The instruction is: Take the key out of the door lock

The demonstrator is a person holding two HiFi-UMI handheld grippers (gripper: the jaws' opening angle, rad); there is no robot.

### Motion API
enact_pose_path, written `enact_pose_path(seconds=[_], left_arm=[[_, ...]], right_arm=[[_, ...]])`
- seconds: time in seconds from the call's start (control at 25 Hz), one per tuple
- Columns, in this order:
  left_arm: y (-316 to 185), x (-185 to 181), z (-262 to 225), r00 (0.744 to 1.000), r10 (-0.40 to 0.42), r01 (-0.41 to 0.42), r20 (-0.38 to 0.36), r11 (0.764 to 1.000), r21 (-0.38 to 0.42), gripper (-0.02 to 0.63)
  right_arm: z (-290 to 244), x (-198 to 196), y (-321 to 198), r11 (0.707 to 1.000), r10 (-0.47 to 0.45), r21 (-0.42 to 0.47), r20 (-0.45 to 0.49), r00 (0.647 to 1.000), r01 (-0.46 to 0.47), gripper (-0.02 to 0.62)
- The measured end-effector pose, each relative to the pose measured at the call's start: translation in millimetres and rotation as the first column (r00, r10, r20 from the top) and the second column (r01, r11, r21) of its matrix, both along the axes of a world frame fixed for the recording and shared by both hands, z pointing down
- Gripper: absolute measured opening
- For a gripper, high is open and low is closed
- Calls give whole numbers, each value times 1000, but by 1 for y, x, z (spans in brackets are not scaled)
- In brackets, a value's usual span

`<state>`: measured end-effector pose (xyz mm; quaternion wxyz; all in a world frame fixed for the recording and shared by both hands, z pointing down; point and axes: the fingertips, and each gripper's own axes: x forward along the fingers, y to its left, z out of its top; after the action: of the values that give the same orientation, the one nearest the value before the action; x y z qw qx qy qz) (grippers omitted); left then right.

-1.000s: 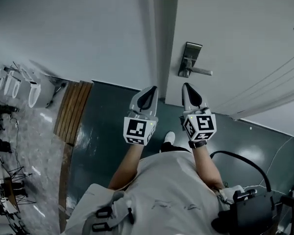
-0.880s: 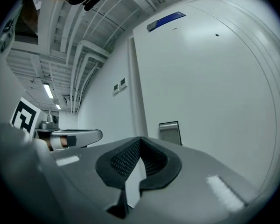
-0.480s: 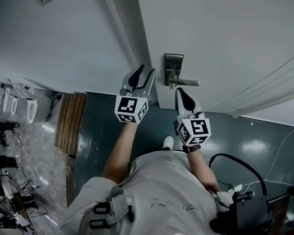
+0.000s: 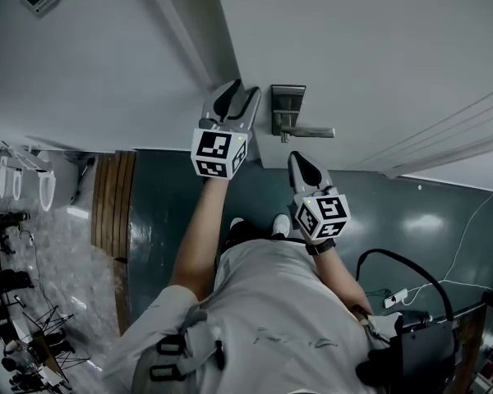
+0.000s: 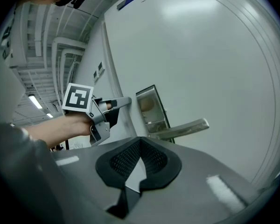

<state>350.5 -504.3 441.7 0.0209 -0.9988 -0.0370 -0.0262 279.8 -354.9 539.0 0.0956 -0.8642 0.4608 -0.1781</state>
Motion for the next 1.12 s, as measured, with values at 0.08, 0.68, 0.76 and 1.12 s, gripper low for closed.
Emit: enact_pose_path(seconds=[0.08,0.68,0.76,1.12], left_arm=[[3,1,1,1000,27,-27,-7,1000,2,127],[6,1,5,998,52,-52,21,999,-8,114],[5,0,4,999,49,-49,16,999,0,114],[3,-3,2,998,62,-61,23,998,-16,109]], right_arm=[[12,0,-1,1000,26,-3,44,999,-26,6],[96,21,-10,982,143,54,402,905,-179,227],[99,28,-16,977,143,82,427,893,-196,234],[114,65,-23,711,23,461,740,672,-532,164]])
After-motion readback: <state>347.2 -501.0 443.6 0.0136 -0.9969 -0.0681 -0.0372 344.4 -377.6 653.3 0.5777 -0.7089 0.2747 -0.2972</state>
